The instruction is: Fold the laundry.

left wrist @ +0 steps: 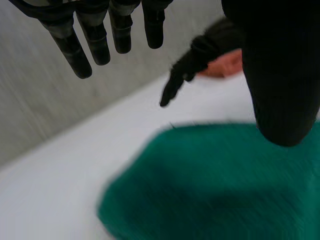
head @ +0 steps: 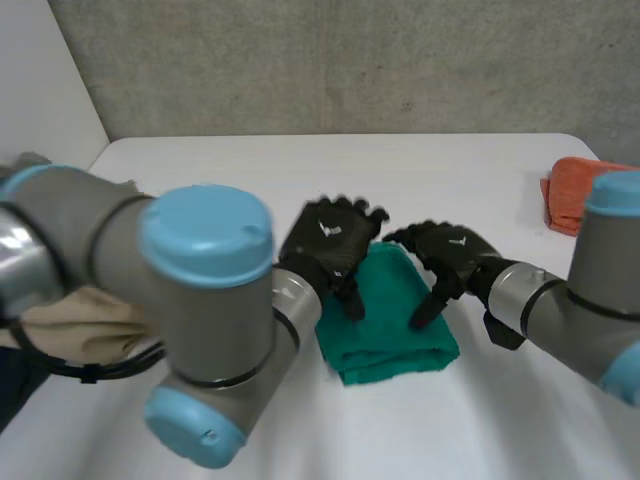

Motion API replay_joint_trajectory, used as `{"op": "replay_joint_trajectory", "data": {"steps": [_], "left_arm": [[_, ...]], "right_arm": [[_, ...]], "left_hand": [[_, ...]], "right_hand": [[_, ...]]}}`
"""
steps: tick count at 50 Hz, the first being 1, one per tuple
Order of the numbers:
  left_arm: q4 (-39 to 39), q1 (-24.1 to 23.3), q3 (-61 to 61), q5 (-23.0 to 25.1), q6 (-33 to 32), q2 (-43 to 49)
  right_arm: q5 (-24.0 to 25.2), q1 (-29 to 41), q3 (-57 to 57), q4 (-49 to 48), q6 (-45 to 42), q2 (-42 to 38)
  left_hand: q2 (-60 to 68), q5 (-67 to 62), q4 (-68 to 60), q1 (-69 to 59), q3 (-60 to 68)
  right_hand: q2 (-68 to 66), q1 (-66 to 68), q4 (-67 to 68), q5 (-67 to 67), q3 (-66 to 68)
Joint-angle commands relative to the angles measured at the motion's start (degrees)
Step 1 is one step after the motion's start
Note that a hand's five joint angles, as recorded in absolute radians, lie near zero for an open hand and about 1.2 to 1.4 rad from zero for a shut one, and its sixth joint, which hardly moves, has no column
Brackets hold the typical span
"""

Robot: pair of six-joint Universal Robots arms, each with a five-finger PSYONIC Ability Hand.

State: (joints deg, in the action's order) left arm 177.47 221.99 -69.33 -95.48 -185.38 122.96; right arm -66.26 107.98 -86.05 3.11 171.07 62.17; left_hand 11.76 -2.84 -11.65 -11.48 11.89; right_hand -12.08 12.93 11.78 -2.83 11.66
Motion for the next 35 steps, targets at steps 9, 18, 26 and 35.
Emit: {"op": "replay_joint_trajectory", "data": {"steps": [9,18,26,35], "left_arm": [[-16.3,2.9,10.8,-5.2,4.1,12.7],[-14.3,6.3,6.9,-2.5,4.1,-0.9],[-10.1,10.4,1.3,8.2,4.0,-14.5],[-12.1,15.1,-1.2,37.8,4.1,-21.2]], "right_arm": [[-5.7,-0.6,7.2,6.4,-14.1,-7.2],[-6.9,1.2,1.8,1.8,-17.6,5.5],[-7.9,6.2,-18.6,-16.3,-22.3,18.7],[-9.0,11.4,-35.8,-32.5,-28.2,18.3]], "left_hand": [[-1.8,2.8,1.6,1.5,-1.9],[-1.8,2.8,1.6,1.5,-1.9],[-1.8,2.8,1.6,1.5,-1.9],[-1.8,2.8,1.6,1.5,-1.9]], "right_hand": [[2.1,-2.9,-1.8,2.8,-1.7],[2.1,-2.9,-1.8,2.8,-1.7],[2.1,-2.9,-1.8,2.8,-1.7],[2.1,-2.9,-1.8,2.8,-1.7]]}}
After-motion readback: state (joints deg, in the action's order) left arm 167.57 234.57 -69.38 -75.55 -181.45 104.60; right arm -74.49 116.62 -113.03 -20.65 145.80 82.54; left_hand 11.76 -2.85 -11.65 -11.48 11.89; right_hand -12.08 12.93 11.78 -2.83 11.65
